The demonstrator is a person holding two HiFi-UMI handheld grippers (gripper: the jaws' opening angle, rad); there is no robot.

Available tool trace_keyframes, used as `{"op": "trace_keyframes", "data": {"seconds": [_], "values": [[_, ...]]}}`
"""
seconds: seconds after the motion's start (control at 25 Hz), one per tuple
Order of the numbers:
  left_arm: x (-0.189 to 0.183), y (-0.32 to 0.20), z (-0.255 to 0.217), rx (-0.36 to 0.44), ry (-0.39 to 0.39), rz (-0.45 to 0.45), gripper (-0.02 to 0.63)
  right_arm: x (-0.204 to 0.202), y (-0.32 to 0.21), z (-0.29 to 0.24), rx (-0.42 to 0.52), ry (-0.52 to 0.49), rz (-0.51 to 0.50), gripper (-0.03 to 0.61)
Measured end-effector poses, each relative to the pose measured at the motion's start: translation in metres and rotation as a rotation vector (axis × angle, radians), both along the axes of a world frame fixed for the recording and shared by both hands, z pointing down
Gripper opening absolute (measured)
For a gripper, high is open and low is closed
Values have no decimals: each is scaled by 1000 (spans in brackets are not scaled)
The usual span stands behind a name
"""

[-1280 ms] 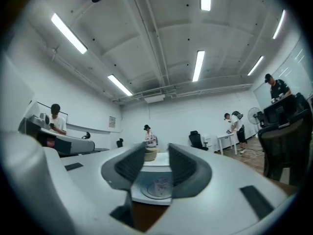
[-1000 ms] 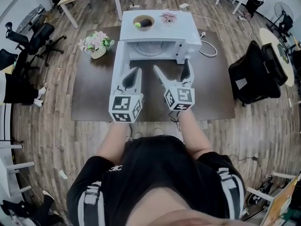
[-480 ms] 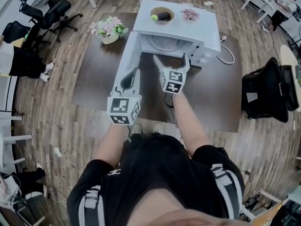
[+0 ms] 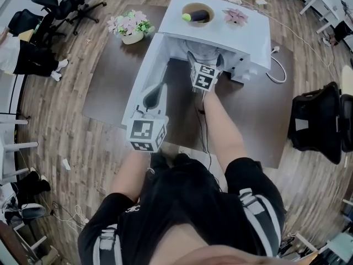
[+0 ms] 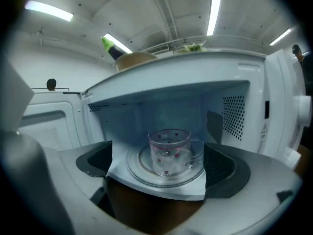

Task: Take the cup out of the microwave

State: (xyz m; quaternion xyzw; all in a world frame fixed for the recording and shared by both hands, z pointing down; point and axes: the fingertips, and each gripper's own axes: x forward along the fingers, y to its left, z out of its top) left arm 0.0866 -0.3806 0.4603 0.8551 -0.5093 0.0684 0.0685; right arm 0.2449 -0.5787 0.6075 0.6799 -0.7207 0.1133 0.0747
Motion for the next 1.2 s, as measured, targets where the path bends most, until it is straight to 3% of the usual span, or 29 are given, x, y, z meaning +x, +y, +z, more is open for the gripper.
{"op": "trace_keyframes", "data": {"seconds": [0.24, 0.6, 0.76, 0.92, 1.2], "values": [[1, -3, 23, -41, -41, -18, 2, 14, -42, 39, -80, 1, 15, 568], [-7, -4, 33, -65, -99, -29, 2, 24, -75, 46, -135, 5, 16, 565], [-8, -5, 33, -66, -105, -24, 2, 30, -78, 55, -170, 37, 30, 513], [-6, -2, 33, -69, -95, -8, 2, 25, -78, 49, -146, 62, 13, 463], [7, 9, 27, -33, -71, 37, 2, 17, -60, 41, -85, 50, -11, 460]]}}
